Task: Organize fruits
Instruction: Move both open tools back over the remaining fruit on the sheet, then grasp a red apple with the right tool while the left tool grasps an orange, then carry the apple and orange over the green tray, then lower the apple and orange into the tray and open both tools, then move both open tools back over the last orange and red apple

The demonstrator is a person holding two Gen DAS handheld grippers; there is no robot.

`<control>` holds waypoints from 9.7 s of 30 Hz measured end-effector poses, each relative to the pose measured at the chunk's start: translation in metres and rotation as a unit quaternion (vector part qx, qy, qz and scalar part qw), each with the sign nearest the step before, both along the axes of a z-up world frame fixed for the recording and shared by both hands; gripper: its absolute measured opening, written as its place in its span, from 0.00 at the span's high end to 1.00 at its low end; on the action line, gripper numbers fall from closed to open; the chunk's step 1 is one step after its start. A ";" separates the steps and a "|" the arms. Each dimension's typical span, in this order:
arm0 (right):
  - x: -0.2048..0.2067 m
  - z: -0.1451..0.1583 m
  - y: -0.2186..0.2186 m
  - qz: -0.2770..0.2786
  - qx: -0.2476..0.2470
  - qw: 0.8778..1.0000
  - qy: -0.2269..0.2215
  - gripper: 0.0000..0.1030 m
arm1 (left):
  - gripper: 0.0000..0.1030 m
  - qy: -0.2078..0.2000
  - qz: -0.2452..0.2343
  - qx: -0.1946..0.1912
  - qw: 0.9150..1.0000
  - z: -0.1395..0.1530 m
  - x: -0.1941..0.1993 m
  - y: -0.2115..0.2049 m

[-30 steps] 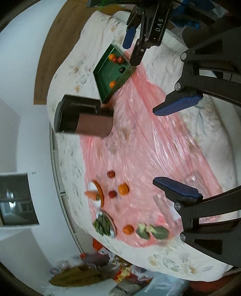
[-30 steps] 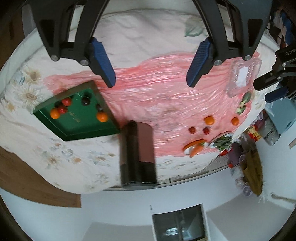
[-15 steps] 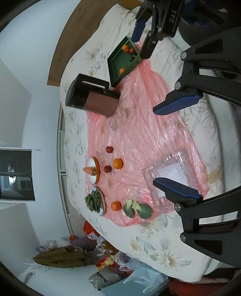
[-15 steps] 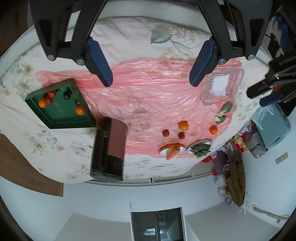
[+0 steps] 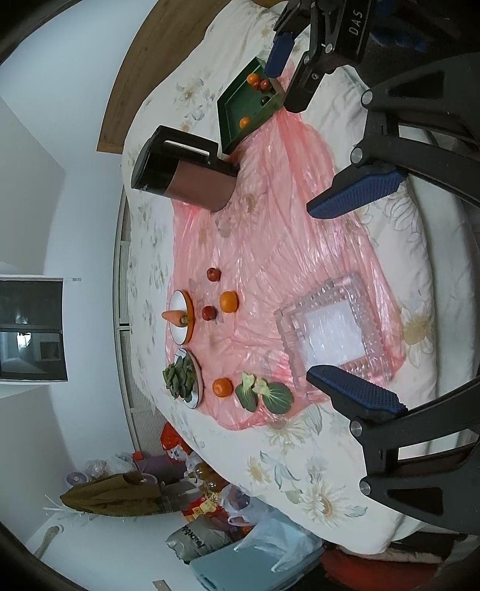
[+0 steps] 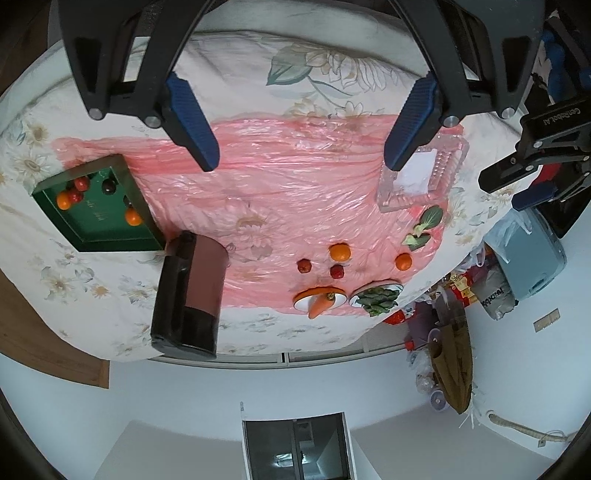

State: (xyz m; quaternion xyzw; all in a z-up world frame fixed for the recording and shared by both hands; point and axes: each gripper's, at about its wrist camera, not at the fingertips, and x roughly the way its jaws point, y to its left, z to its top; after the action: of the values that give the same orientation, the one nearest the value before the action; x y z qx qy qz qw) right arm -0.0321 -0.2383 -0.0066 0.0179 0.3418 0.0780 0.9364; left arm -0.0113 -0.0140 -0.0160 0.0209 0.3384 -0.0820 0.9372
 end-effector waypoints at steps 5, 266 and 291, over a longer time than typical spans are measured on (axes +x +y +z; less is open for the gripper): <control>0.002 -0.004 0.000 0.002 0.006 1.000 0.003 0.00 | 0.25 0.004 0.003 0.006 1.000 -0.003 0.001 -0.001; 0.167 -0.130 -0.310 -0.165 -0.017 0.984 0.069 0.36 | 0.62 0.120 -0.276 0.117 0.946 -0.125 0.270 -0.461; 0.073 -0.055 -0.268 -0.182 0.002 0.983 0.024 0.15 | 0.51 0.058 -0.255 0.044 0.964 -0.002 0.175 -0.340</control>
State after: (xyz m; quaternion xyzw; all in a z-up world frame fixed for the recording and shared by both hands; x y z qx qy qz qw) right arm 0.0410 -0.5065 -0.0620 0.0834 0.3549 -0.0940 0.9264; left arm 0.1633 -0.3539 -0.0177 0.1430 0.3793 -0.3038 0.8622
